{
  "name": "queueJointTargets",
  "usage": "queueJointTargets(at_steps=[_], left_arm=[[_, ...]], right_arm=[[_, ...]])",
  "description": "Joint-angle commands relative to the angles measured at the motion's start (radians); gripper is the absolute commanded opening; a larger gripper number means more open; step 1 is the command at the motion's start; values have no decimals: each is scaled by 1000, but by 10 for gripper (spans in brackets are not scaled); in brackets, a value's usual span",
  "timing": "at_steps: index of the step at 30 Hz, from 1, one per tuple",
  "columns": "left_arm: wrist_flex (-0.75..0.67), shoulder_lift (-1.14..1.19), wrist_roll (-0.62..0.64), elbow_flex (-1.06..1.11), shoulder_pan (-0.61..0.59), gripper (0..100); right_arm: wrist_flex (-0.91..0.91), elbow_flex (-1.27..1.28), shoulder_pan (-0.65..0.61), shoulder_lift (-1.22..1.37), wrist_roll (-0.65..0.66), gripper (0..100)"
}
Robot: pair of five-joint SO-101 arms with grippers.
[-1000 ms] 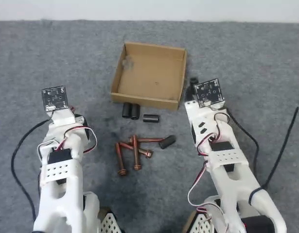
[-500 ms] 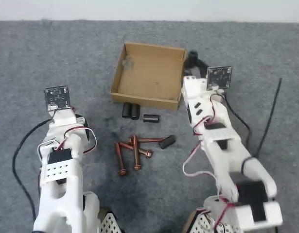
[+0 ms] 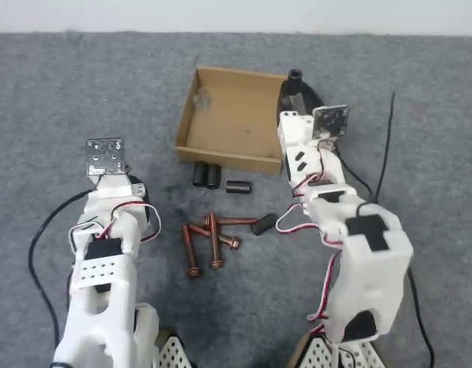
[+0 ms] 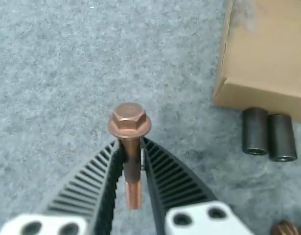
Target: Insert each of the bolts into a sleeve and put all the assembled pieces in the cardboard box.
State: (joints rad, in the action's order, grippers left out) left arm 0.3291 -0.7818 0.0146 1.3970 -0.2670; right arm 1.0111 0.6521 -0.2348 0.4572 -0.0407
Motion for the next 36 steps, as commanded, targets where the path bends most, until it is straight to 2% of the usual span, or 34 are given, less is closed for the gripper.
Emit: queueJointTargets(at_steps=[1, 6, 14, 31, 36], left_arm=[[-37, -40, -9, -21, 6, 12], [-37, -40, -9, -21, 6, 12], [-37, -40, -9, -21, 6, 12], [-37, -46, -9, -10, 5, 12], [-37, -49, -9, -10, 5, 12]], right_arm=[[119, -52, -4, 24, 41, 6], [176, 46, -12, 41, 80, 6], [348, 342, -91, -36, 84, 6], [739, 867, -97, -122, 78, 6], [750, 964, -136, -124, 78, 6]])
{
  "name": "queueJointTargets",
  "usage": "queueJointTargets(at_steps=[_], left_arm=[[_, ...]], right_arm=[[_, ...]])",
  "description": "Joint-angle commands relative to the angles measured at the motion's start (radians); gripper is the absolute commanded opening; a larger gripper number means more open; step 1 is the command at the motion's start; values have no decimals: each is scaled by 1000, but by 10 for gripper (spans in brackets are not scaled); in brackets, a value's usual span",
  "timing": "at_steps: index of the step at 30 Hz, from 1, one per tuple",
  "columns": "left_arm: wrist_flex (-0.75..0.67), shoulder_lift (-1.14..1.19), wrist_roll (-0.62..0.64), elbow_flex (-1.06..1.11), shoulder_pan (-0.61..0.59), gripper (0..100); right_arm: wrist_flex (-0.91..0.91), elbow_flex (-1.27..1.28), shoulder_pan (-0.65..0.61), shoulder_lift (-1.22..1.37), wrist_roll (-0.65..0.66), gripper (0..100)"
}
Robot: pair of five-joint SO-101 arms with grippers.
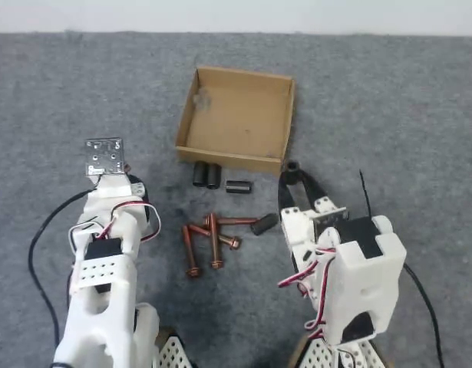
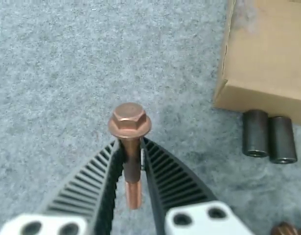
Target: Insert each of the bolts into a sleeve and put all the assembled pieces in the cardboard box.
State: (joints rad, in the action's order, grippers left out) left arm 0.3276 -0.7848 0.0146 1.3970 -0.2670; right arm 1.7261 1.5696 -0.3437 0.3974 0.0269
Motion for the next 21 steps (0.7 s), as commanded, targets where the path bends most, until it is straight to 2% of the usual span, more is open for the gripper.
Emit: queueJointTargets(at_steps=[1, 8, 12, 18, 21], left_arm=[[-35, -46, -9, -10, 5, 12], [-35, -46, -6, -10, 2, 12], [-40, -48, -5, -16, 6, 12], [-233, -46, -2, -8, 14, 11], [-293, -46, 31, -8, 63, 11]], right_arm=[[35, 46, -27, -65, 11, 6], [31, 57, -31, -113, 9, 6], [31, 57, -77, -111, 9, 6], [31, 57, -79, -111, 9, 6], [13, 54, -77, -110, 9, 6]])
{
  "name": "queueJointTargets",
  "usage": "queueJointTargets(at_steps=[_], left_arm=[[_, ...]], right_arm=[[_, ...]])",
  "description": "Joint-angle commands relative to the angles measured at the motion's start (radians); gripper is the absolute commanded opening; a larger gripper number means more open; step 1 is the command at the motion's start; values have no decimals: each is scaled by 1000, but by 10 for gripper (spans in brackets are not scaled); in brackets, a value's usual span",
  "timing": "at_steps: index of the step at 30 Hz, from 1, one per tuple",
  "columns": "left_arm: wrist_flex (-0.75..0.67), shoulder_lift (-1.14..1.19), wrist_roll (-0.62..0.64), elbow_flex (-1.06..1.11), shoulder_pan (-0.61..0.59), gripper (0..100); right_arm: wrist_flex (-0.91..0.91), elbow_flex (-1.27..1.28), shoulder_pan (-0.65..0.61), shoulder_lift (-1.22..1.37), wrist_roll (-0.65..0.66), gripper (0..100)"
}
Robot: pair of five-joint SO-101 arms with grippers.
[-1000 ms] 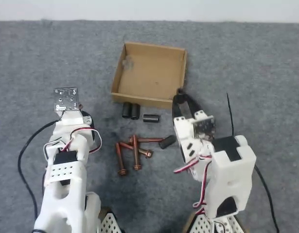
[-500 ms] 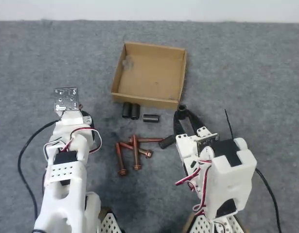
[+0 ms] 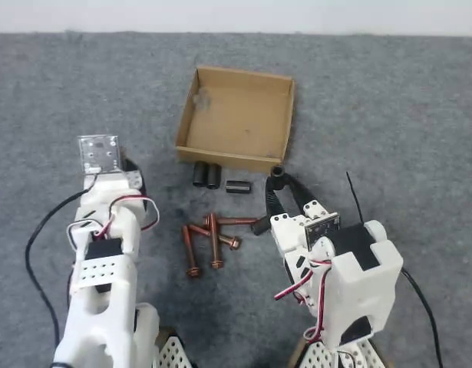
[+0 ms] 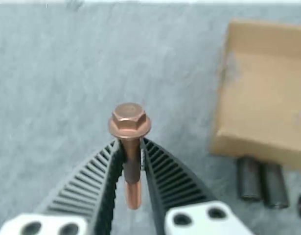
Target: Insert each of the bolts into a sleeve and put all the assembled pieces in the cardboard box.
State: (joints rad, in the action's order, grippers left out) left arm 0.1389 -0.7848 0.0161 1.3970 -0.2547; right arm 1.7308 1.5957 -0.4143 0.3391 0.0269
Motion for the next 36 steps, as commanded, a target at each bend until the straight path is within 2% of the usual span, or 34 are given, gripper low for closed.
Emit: queueJointTargets(at_steps=[1, 8, 15, 27, 34, 36], left_arm=[[-124, -46, 58, -8, 64, 11], [-341, -46, 279, -8, 117, 11], [-512, -46, 295, -8, 216, 11], [-520, -48, 295, -13, 534, 11], [-517, -48, 299, -15, 583, 11], [-474, -48, 299, -16, 578, 11]], right_arm=[[-10, 25, -7, -51, 11, 6], [-25, 23, -7, -51, 14, 6], [-27, 23, -7, -51, 15, 6], [-25, 25, -7, -51, 15, 6], [-22, 26, -21, -51, 15, 6], [-22, 28, -50, -51, 15, 6]])
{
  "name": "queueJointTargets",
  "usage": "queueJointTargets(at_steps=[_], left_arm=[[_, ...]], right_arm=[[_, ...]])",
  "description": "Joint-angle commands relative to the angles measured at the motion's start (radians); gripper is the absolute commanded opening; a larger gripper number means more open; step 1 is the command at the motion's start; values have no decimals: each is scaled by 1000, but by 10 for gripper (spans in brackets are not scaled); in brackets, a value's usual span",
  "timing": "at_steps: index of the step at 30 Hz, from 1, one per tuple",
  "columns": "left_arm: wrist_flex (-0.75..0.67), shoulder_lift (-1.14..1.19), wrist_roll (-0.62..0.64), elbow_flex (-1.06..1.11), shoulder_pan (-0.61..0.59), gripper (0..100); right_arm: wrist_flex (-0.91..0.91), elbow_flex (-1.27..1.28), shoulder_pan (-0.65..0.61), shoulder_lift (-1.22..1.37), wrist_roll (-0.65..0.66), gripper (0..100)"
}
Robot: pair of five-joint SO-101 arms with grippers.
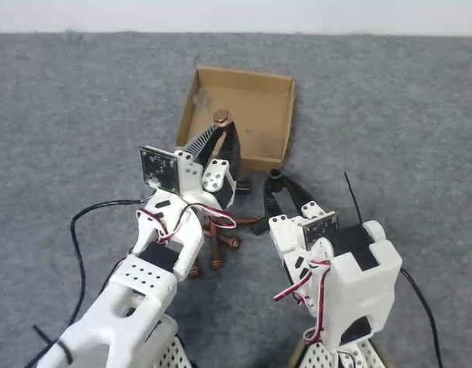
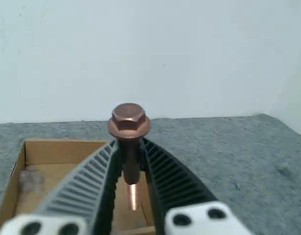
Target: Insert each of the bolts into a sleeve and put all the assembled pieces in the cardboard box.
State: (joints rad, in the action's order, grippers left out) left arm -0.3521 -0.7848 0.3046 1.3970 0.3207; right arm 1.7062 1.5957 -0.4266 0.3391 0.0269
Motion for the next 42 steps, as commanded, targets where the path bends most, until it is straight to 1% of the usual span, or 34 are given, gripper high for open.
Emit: queueJointTargets(at_steps=[1, 4, 10, 15, 16, 18, 20, 21, 23, 26, 28, 30, 34, 39, 42], left_arm=[[35, -48, 11, -16, 3, 11], [69, -48, 11, -16, 3, 11], [74, -49, 12, -12, -18, 11], [75, -49, 14, -12, -83, 11], [75, -49, 21, -12, -100, 11], [83, -49, 87, -15, -137, 11], [133, -49, 175, -39, -160, 11], [181, -49, 206, -62, -167, 11], [299, -49, 230, -117, -178, 11], [456, -49, 230, -185, -172, 11], [500, -49, 230, -209, -170, 11], [500, -49, 229, -211, -172, 11], [499, -49, 226, -200, -170, 11], [445, -69, 104, -153, -152, 11], [439, -164, 72, -88, -112, 11]], right_arm=[[-2, 29, -54, -51, 15, 6], [-5, 28, -87, -51, 17, 6], [-5, 26, -94, -51, 17, 6], [-7, 28, -134, -51, 17, 6], [-7, 28, -143, -51, 17, 6], [-7, 25, -156, -51, 17, 6], [-7, 23, -170, -51, 17, 6], [-7, 23, -179, -51, 17, 6], [-7, 21, -185, -51, 18, 6], [-8, 11, -185, -51, 18, 6], [-28, 9, -185, -51, 18, 6], [-61, 8, -200, -51, 20, 6], [-79, 9, -232, -51, 81, 6], [-105, 9, -236, -51, 80, 6], [-105, 8, -237, -51, 81, 6]])
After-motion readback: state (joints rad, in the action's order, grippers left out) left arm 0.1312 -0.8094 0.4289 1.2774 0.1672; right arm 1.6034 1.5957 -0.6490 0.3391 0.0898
